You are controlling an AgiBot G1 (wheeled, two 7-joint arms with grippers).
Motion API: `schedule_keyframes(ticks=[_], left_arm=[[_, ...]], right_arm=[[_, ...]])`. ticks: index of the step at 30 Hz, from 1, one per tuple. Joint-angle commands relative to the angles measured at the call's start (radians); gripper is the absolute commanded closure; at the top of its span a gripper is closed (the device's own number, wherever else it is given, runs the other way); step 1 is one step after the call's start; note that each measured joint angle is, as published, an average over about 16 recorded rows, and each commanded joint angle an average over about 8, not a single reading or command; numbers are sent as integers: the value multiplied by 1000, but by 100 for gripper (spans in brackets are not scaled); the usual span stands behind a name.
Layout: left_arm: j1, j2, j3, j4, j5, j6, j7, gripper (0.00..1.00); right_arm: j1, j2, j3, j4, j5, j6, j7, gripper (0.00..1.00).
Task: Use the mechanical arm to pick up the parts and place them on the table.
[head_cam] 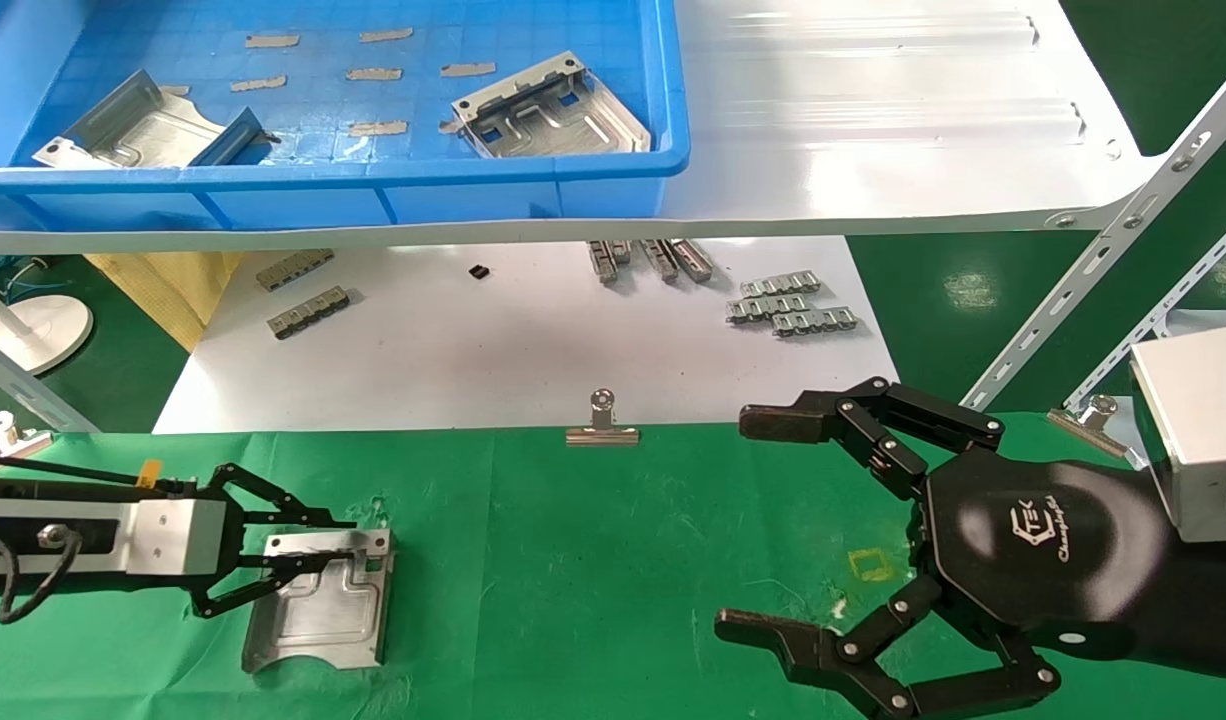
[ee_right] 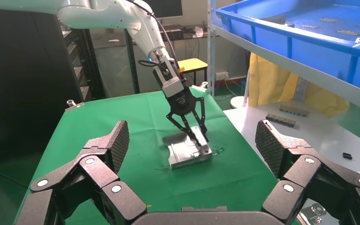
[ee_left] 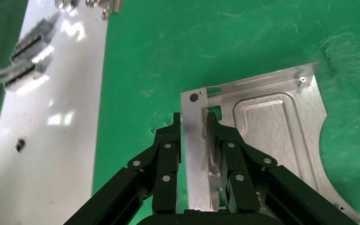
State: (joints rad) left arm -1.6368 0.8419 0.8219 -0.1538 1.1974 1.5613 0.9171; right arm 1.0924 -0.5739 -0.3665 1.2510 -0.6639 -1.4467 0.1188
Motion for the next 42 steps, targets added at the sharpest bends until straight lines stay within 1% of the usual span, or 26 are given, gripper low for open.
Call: schedule_keyframes(ticks=[1,7,16,19,27,32,42], left_arm=[[0,4,1,24,2,-1,12,0],[9,-3,-30,59,-59,27,-32,0],[59,-30,-73,50,-164,40,-195,0],[69,-32,-78,51,-179,41,-214,0],[65,-32,-77,40,-169,40,-198,0],[89,-42,-100,-17,-182,35,-241,0],[172,-75,-177,-212,-232,17,-392,0]], right_arm=[[0,0,0,0,0,0,0,0],[0,0,0,0,0,0,0,0],[0,0,0,0,0,0,0,0],[0,0,0,0,0,0,0,0],[0,0,0,0,0,0,0,0],[0,0,0,0,0,0,0,0],[0,0,0,0,0,0,0,0]])
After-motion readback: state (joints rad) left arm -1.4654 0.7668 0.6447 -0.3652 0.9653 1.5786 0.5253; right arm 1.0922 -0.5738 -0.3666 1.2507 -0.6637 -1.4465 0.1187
